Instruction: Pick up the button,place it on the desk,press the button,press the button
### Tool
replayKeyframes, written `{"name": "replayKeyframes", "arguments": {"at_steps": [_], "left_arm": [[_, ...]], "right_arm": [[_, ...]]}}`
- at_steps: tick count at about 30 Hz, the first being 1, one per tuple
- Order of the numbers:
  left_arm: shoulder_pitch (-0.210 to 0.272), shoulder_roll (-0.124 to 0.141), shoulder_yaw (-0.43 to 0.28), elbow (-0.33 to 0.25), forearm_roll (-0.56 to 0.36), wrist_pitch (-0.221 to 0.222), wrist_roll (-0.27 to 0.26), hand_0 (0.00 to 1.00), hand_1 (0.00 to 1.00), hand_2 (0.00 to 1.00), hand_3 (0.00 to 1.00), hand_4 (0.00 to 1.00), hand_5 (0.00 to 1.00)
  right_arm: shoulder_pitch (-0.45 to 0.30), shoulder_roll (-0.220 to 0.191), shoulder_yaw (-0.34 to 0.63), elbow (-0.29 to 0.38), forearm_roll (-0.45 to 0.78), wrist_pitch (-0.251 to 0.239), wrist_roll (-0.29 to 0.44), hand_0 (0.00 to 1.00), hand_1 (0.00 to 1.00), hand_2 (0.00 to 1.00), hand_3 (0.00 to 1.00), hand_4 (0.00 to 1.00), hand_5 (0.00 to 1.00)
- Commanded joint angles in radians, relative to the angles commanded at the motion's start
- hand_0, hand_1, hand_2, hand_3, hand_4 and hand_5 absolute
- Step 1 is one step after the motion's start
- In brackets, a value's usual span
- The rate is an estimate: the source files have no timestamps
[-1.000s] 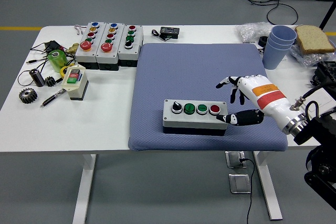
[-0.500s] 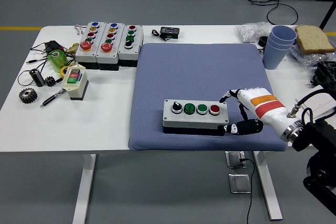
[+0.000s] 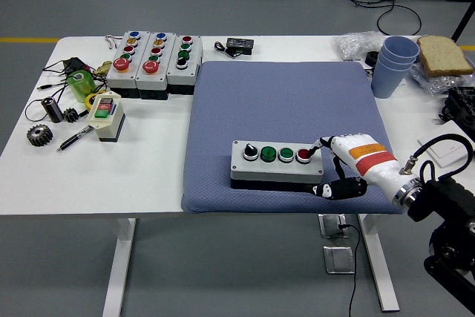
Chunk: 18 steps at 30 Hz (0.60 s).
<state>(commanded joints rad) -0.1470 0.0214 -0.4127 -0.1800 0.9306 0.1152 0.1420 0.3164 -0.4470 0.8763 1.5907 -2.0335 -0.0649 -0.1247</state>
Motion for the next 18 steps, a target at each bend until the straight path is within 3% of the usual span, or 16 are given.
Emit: {"name": "replayKeyframes", "arguments": {"at_steps": [18], "left_arm": [[-0.007, 0.004, 0.006, 0.000, -0.012, 0.002, -0.003, 0.625, 0.661, 0.676, 0.590, 0.340, 0.646]], "right_arm": [[0.026, 0.017, -0.007, 0.002, -0.013, -0.006, -0.019, 0.124, 0.002, 0.166, 0.659, 0.910, 0.464]]}}
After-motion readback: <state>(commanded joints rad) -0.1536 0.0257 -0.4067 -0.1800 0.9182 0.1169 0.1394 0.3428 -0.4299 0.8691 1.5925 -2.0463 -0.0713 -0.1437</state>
